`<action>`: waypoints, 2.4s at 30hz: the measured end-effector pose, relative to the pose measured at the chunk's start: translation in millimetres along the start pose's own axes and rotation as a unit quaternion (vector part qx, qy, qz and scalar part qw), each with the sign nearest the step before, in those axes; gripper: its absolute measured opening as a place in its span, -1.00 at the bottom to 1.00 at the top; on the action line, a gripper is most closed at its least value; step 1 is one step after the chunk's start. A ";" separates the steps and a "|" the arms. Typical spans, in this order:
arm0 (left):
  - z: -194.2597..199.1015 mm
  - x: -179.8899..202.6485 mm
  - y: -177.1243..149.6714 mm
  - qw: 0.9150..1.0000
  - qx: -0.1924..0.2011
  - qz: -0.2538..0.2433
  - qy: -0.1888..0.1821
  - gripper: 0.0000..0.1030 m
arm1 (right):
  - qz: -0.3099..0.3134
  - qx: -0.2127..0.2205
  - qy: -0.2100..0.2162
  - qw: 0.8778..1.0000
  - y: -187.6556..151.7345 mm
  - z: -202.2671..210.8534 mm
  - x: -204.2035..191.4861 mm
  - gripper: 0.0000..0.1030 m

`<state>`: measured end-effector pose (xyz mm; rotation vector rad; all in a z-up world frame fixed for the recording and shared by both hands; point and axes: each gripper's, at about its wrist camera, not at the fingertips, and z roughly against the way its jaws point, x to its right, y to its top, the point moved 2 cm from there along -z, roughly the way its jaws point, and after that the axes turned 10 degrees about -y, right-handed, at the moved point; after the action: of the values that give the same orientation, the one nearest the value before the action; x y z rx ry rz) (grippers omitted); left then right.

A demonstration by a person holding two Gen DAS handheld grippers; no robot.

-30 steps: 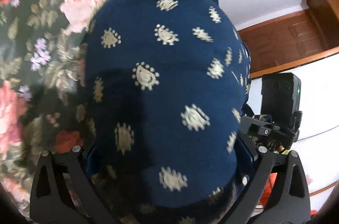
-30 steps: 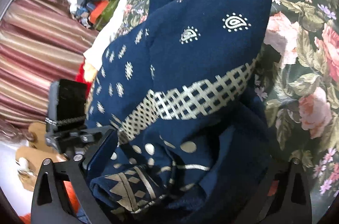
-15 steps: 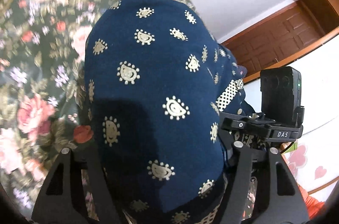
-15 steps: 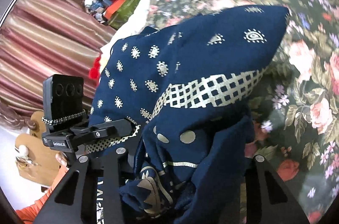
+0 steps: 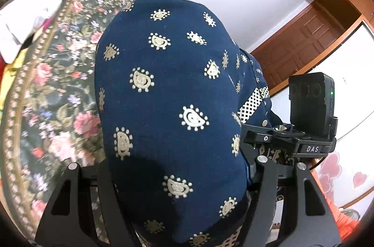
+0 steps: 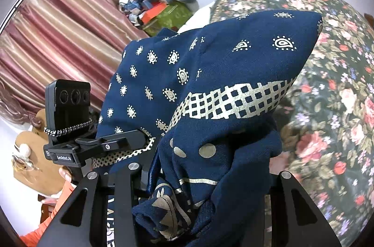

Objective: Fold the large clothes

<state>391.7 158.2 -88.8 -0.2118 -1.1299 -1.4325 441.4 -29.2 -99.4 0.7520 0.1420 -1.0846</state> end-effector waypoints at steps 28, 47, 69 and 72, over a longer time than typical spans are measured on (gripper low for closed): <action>-43.6 -165.2 -92.5 0.995 -0.077 0.067 0.009 0.36 | 0.018 -0.134 -0.055 0.989 -69.6 -163.1 16.5 0.03; 21.9 -112.6 -110.8 0.974 -0.056 0.012 0.217 0.49 | 0.158 -0.085 -0.194 0.964 -101.0 -101.8 -24.8 0.69; 93.0 -28.0 -160.6 0.961 0.069 -0.036 0.264 0.67 | 0.091 0.046 -0.180 0.978 -121.4 26.7 -32.8 0.70; 108.3 16.2 -156.7 0.956 0.114 -0.079 0.260 0.67 | 0.098 0.114 -0.176 0.973 -118.5 61.6 -64.6 0.70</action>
<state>203.8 191.4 -100.1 0.4098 -0.8733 -1.3715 295.4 -48.4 -81.2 0.7482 -0.3573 -1.0362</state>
